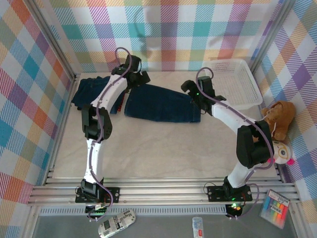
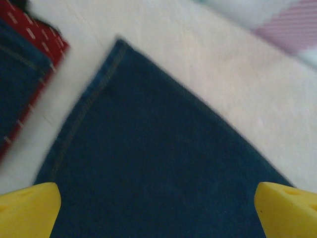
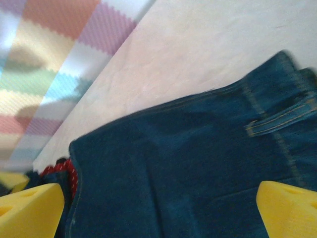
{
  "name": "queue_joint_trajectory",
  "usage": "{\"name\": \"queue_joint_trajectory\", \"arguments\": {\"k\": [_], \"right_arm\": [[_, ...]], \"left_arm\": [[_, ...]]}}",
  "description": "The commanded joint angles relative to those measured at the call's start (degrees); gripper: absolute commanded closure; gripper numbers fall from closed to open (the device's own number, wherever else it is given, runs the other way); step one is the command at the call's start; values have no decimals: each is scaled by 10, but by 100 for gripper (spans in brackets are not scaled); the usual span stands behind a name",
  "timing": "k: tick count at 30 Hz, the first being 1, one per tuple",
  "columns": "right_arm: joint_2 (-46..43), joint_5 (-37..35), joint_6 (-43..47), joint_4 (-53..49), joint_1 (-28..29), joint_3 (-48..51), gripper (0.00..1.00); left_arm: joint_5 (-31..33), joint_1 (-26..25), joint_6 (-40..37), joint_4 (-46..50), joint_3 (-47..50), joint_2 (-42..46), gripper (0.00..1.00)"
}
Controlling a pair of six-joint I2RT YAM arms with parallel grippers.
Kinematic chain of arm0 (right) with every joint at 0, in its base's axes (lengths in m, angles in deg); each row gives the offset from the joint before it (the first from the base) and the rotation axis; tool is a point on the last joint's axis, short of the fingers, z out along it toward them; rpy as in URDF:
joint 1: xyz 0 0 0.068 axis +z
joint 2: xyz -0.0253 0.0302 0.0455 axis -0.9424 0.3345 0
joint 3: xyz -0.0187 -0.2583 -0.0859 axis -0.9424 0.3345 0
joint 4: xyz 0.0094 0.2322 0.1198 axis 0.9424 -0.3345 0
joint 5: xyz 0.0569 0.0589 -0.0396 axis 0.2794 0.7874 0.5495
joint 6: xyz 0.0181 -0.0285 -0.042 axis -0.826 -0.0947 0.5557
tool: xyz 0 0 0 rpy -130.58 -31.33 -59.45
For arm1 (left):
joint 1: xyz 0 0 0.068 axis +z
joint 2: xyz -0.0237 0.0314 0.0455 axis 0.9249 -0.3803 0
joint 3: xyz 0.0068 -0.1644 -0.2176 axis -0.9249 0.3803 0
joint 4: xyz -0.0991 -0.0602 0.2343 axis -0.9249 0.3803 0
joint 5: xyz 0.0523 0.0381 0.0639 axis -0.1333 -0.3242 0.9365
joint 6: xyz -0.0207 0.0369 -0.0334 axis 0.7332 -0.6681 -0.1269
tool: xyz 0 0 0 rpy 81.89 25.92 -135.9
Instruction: Fold and stack the skirts
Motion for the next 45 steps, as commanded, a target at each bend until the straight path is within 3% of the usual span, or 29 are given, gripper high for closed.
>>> {"name": "queue_joint_trajectory", "arguments": {"k": [1, 6, 12, 20, 24, 29, 34, 39, 45], "right_arm": [[41, 34, 53, 14, -5, -6, 1], [140, 113, 92, -63, -7, -112, 1], [195, 79, 82, -120, -13, -142, 1], [167, 78, 120, -172, -13, -90, 1], [104, 87, 131, -142, -13, -2, 1], [5, 105, 152, -111, -14, 117, 1], [-63, 158, 148, -79, -10, 140, 1], [-54, 175, 118, -28, 12, 109, 1], [61, 207, 49, 22, 24, 19, 1]], "left_arm": [[-140, -8, 16, -56, 38, 12, 0], [-177, -7, 25, -38, 15, -54, 0], [-184, 8, 47, -55, 55, -91, 0], [-216, 13, 45, -112, 171, -62, 0], [-217, 7, 67, -149, 276, -14, 0], [-233, -1, 119, -230, 450, 106, 0], [-227, -6, 113, -194, 462, 208, 0], [-152, -17, 126, -130, 479, 272, 0], [-187, -16, 179, -179, 538, 289, 0]]}}
